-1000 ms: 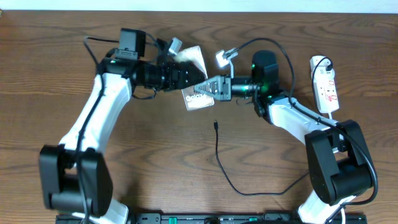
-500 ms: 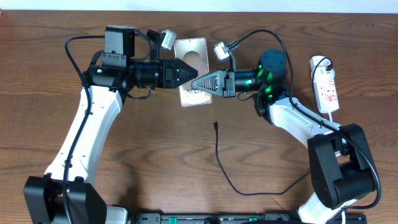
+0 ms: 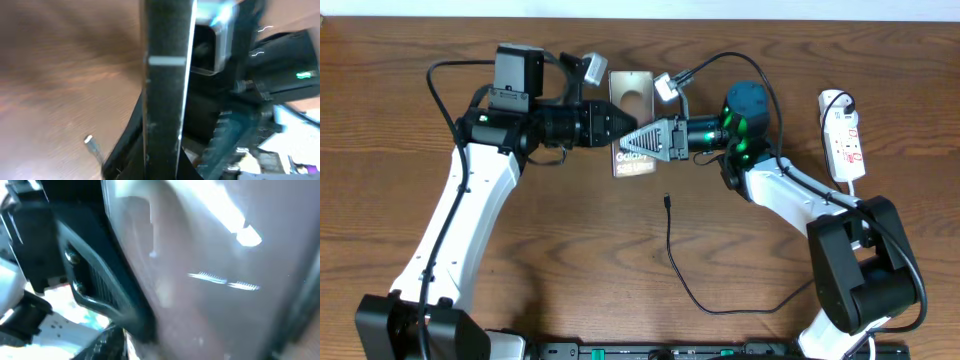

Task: Plug charger to phone and switch on socket

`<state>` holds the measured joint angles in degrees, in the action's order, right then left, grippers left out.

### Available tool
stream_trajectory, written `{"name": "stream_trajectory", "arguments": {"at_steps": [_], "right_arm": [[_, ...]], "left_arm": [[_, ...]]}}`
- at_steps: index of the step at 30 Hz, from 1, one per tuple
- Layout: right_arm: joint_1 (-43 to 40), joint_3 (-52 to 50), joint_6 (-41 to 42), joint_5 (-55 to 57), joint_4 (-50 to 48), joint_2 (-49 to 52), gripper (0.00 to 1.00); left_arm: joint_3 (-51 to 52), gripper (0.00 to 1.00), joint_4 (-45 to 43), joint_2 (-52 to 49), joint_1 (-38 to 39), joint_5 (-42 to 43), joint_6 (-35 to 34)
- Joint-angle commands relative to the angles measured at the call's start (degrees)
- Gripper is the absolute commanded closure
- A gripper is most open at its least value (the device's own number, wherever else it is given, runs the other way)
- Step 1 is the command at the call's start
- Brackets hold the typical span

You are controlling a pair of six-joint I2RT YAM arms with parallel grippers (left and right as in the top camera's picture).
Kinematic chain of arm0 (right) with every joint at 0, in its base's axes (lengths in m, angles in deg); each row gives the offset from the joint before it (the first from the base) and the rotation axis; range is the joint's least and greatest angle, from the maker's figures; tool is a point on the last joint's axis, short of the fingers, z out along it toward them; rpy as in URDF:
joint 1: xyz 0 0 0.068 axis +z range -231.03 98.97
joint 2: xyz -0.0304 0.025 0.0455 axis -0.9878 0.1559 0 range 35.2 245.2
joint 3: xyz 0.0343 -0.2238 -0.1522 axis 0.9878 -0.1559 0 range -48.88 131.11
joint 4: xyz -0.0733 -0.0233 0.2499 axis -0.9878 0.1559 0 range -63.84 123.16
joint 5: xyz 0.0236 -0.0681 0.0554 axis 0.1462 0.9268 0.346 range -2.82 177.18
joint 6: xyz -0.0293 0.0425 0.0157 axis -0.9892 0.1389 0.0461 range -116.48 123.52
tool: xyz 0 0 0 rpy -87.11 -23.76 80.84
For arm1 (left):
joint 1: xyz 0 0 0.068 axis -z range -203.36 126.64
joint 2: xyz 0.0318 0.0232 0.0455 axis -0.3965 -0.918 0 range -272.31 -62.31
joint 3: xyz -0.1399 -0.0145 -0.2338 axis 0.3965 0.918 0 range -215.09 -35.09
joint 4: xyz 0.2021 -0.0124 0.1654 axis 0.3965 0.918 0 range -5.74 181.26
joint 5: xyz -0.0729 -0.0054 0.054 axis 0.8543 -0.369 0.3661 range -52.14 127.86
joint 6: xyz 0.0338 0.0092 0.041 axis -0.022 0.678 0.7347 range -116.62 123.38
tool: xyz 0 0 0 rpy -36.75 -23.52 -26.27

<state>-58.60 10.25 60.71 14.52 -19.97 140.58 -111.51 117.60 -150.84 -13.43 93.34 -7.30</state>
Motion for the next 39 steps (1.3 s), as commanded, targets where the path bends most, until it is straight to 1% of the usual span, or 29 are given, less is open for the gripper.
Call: {"name": "stream_trajectory", "arguments": {"at_steps": [1,2,4,5,7,10,11,14,15,17,19,23,27,32,37,39], "right_arm": [[-0.76,0.00,-5.66,1.62,2.89,0.48,0.45],[-1.20,0.00,-7.28,1.81,4.70,0.48,0.44],[-1.79,0.00,-10.40,2.25,7.87,0.48,0.40],[-1.95,0.00,-11.93,2.69,9.35,0.48,0.37],[-2.49,0.00,-16.28,5.25,15.41,0.48,0.30],[-3.43,0.00,-23.56,10.47,25.97,0.48,0.28],[-3.87,0.00,-27.21,13.68,31.19,0.48,0.28],[-4.52,0.00,-33.94,22.12,41.97,0.48,0.28],[-4.61,0.00,-36.92,26.99,46.84,0.48,0.28],[-4.61,0.00,-39.87,33.99,53.02,0.48,0.28],[-4.48,0.00,-41.64,37.83,57.16,0.48,0.28],[-4.28,0.00,-41.57,43.08,61.55,0.48,0.29],[-4.28,0.00,-41.57,44.72,62.73,0.48,0.29],[-3.50,0.00,-41.59,48.65,64.85,0.48,0.29],[-2.34,0.00,-41.62,50.10,65.18,0.48,0.29],[-2.03,0.00,-41.62,50.12,65.16,0.48,0.29]], "left_arm": [[-1.11,0.93,4.50,1.73,0.44,-12.22,-0.31],[-0.94,0.93,5.79,1.73,0.44,-14.21,-0.31],[-0.61,0.93,7.37,1.70,0.44,-16.35,-0.28],[-0.35,0.93,8.04,1.68,0.44,-17.59,-0.31],[0.55,0.93,9.27,1.62,0.70,-20.74,-0.33],[2.43,0.93,10.16,1.14,1.79,-25.88,-0.35],[3.52,0.93,10.12,0.85,2.43,-27.76,-0.59],[5.97,0.93,10.12,-0.42,4.59,-32.87,-3.80],[6.69,0.92,10.08,-1.09,5.57,-34.91,-4.87],[7.72,0.93,9.88,-3.02,7.82,-39.28,-5.77],[7.74,0.93,9.77,-4.98,9.29,-40.96,-6.03],[7.74,0.92,8.24,-9.40,11.39,-42.99,-8.15],[7.74,0.93,7.72,-12.63,11.78,-43.19,-9.60],[7.76,0.92,7.52,-15.80,11.80,-44.22,-9.57],[7.76,0.92,7.32,-16.44,11.80,-44.61,-9.57],[7.76,0.86,7.30,-16.46,11.80,-44.68,-9.57]]}}
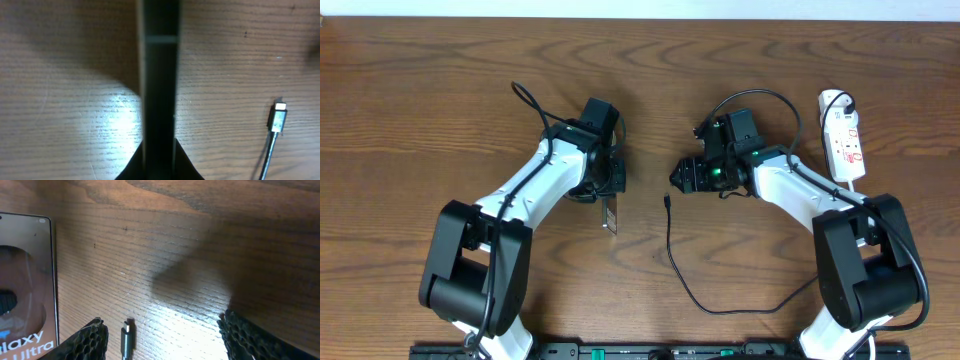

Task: Plug charger to phone and switch on socket

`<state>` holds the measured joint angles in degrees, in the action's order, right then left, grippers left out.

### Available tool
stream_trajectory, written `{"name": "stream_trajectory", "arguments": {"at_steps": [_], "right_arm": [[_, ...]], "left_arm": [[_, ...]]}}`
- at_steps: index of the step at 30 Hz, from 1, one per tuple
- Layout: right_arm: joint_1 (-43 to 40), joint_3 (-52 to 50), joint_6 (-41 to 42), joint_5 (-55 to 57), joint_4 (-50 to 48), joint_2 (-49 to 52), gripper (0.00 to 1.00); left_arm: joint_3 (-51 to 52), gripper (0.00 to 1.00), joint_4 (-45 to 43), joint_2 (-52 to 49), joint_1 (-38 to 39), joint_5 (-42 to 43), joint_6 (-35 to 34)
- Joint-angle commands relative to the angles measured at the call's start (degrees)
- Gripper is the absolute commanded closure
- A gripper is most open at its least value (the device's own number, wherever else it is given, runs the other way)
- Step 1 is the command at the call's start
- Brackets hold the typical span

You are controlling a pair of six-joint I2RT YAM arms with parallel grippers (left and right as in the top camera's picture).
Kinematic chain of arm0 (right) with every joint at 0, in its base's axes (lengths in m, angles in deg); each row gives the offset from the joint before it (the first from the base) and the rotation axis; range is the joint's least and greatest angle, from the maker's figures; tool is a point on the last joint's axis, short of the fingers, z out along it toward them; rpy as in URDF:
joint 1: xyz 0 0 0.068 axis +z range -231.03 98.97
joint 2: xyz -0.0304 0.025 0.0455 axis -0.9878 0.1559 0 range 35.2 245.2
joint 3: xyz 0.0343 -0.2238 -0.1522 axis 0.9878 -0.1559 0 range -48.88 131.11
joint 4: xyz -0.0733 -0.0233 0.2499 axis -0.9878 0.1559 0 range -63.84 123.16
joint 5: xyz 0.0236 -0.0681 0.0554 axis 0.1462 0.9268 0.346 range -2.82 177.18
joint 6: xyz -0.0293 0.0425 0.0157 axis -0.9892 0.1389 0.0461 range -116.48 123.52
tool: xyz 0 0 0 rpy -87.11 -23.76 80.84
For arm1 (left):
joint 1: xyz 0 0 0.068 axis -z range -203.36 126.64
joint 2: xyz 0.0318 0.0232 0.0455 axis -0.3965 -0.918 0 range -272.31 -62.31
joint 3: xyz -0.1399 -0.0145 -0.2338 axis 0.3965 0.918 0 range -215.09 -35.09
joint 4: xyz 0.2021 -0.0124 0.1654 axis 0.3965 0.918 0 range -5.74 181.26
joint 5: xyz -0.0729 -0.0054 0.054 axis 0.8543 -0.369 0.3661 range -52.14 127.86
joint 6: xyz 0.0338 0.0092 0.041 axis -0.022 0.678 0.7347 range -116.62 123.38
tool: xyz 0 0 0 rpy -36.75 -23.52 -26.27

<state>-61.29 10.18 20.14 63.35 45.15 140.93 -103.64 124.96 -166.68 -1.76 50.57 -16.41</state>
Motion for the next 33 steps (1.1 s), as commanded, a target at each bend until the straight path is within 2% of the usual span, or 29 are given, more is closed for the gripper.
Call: {"name": "stream_trajectory", "arguments": {"at_steps": [1,16,19,22,23,25,31,33], "right_arm": [[0.72,0.07,-1.05,1.29,0.00,0.13,0.29],[0.72,0.07,-1.05,1.27,-0.17,0.13,0.29],[0.72,0.07,-1.05,1.29,-0.28,0.13,0.28],[0.72,0.07,-1.05,1.29,-0.28,0.13,0.28],[0.72,0.07,-1.05,1.29,-0.28,0.13,0.28],[0.72,0.07,-1.05,1.27,-0.28,0.13,0.27],[0.72,0.07,-1.05,1.27,-0.31,0.13,0.26],[0.72,0.07,-1.05,1.29,-0.31,0.13,0.26]], "left_arm": [[-0.11,0.83,0.04,-0.63,0.13,-1.86,-0.48],[0.11,0.83,0.59,-1.70,1.62,-1.88,-0.94],[0.11,0.83,0.42,-2.36,2.95,-6.23,-3.45],[0.11,0.83,0.13,-2.64,3.23,-6.34,-4.13],[0.11,0.75,0.13,-2.64,3.23,-6.34,-4.11],[0.11,0.74,0.17,-2.64,3.23,-6.34,-4.11],[0.11,0.75,0.13,-2.69,4.17,-6.29,-4.13],[0.11,0.79,0.13,-2.69,4.76,-6.32,-4.11]]}}
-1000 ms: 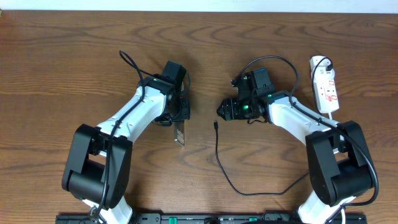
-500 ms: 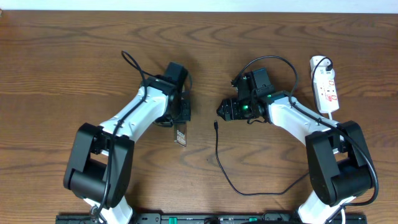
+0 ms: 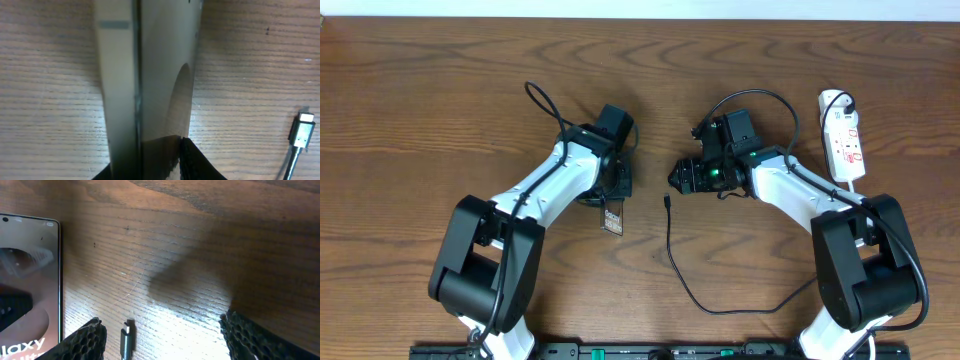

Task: Plug charger to phone and switch on socket

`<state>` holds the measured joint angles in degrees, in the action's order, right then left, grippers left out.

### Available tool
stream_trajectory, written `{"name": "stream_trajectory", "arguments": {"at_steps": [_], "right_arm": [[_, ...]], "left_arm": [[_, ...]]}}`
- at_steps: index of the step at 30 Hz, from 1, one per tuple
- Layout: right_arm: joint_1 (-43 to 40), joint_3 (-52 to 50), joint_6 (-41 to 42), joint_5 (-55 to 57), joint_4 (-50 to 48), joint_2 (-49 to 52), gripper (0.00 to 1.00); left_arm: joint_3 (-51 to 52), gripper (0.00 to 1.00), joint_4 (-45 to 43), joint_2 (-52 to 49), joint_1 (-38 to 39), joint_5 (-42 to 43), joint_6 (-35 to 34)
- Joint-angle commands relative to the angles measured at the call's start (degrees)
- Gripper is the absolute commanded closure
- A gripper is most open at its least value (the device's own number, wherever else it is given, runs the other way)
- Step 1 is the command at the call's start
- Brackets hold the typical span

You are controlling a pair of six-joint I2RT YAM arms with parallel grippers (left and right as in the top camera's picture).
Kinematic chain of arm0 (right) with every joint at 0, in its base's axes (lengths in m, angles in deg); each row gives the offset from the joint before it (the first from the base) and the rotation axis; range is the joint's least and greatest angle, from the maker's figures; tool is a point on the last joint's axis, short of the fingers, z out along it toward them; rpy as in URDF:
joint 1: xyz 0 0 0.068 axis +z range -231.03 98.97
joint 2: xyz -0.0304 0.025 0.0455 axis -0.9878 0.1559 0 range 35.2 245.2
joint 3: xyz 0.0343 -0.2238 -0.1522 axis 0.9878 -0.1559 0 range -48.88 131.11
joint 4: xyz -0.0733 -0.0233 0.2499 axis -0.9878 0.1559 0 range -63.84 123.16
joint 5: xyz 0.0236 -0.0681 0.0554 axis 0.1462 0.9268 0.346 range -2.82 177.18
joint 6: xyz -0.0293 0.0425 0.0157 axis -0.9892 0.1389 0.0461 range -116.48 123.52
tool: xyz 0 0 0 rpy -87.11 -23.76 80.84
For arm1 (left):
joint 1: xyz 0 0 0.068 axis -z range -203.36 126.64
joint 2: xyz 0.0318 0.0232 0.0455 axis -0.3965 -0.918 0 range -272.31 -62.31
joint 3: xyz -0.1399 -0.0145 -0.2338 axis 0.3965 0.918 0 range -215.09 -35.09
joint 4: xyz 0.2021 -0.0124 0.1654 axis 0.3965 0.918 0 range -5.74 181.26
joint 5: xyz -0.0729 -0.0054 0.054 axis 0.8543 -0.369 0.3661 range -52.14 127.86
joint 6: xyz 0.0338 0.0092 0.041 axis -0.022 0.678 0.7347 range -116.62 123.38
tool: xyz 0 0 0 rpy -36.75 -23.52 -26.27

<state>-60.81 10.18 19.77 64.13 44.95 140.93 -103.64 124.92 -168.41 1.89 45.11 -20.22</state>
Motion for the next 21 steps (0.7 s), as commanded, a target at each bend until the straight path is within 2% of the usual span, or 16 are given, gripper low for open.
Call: {"name": "stream_trajectory", "arguments": {"at_steps": [1,7,12,21], "right_arm": [[0.24,0.07,-0.68,0.50,-0.11,0.13,0.26],[0.24,0.07,-0.68,0.50,-0.11,0.13,0.25],[0.24,0.07,-0.68,0.48,-0.11,0.13,0.18],[0.24,0.07,-0.66,0.48,-0.11,0.13,0.18]], "left_arm": [[0.11,0.81,0.17,-0.96,1.27,-0.85,-0.31],[0.11,0.81,0.17,-0.96,1.46,-0.87,-0.31],[0.11,0.81,0.17,-0.96,1.46,-0.87,-0.33],[0.11,0.81,-0.02,-0.96,2.21,-0.87,-0.61]]}}
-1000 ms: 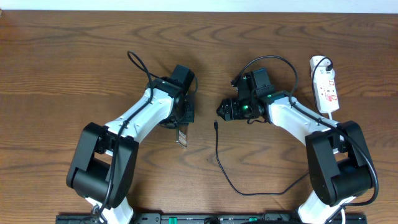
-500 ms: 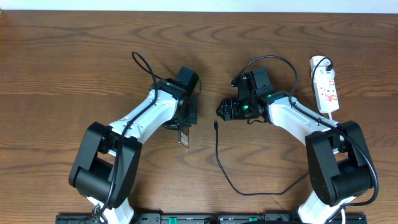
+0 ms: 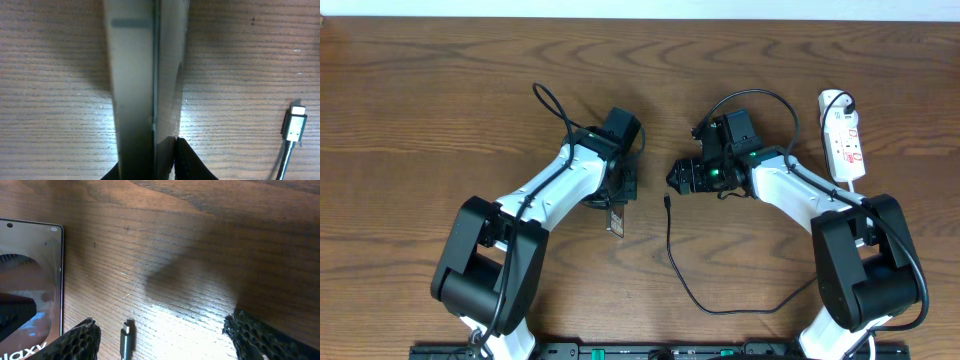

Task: Plug charger to phone and switch on socket

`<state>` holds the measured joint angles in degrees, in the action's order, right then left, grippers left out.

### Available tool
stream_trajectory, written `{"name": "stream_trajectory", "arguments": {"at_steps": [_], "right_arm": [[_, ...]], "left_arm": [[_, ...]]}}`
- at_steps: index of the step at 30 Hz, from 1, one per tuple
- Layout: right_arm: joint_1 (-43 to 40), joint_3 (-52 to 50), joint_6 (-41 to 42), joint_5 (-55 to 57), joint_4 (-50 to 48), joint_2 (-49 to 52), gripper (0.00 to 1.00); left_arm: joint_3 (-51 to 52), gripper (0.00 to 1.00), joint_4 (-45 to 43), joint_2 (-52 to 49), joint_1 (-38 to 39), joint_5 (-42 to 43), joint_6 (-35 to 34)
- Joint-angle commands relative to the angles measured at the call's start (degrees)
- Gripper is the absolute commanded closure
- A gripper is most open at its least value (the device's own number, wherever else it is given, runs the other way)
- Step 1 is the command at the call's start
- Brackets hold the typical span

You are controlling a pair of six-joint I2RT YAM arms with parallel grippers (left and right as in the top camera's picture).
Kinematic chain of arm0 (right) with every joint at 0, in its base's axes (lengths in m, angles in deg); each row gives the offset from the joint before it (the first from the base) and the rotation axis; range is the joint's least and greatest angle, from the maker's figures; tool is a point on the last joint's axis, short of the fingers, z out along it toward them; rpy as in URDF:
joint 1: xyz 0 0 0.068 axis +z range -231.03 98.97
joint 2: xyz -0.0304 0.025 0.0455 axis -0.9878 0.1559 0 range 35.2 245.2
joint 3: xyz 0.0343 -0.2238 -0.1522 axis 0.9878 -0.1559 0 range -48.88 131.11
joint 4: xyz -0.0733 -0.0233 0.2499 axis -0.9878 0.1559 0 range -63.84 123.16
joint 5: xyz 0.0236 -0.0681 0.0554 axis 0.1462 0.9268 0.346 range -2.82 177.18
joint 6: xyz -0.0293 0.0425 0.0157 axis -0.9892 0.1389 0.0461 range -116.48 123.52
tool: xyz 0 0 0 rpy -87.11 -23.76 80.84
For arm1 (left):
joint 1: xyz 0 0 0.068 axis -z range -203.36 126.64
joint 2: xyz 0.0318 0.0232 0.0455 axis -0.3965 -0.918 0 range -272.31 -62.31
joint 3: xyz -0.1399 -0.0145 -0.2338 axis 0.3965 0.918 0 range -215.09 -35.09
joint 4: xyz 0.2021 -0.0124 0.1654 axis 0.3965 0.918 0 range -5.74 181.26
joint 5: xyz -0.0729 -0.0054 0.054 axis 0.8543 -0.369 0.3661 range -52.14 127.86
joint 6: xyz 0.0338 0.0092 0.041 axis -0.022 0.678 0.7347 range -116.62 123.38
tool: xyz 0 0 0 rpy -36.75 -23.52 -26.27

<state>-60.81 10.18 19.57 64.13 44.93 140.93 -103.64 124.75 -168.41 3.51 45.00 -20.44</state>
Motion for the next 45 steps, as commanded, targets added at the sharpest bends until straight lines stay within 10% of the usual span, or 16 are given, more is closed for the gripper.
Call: {"name": "stream_trajectory", "arguments": {"at_steps": [1,17,22,27,33,45], "right_arm": [[0.24,0.07,-0.48,0.48,-0.09,0.13,0.18],[0.24,0.07,-0.48,0.46,-0.13,0.13,0.11],[0.24,0.07,-0.48,-0.02,-1.18,0.13,0.01],[0.61,1.25,-0.46,-2.34,-0.44,-0.55,0.55],[4.20,14.51,-0.09,5.60,21.99,-1.68,0.44],[17.42,13.64,9.88,16.87,30.64,0.68,0.49]], "left_arm": [[0.11,0.81,0.20,-0.96,0.74,-0.76,-0.50],[0.11,0.74,-0.26,-0.96,1.25,-0.74,-0.98],[0.11,0.93,-0.33,-0.96,1.22,-0.76,-0.96],[-0.44,0.93,-0.02,1.51,-1.36,0.22,-0.94],[-0.96,0.93,-2.43,12.81,-12.07,19.19,-0.94],[-0.94,0.93,-2.25,16.61,-25.14,43.19,3.17]]}}
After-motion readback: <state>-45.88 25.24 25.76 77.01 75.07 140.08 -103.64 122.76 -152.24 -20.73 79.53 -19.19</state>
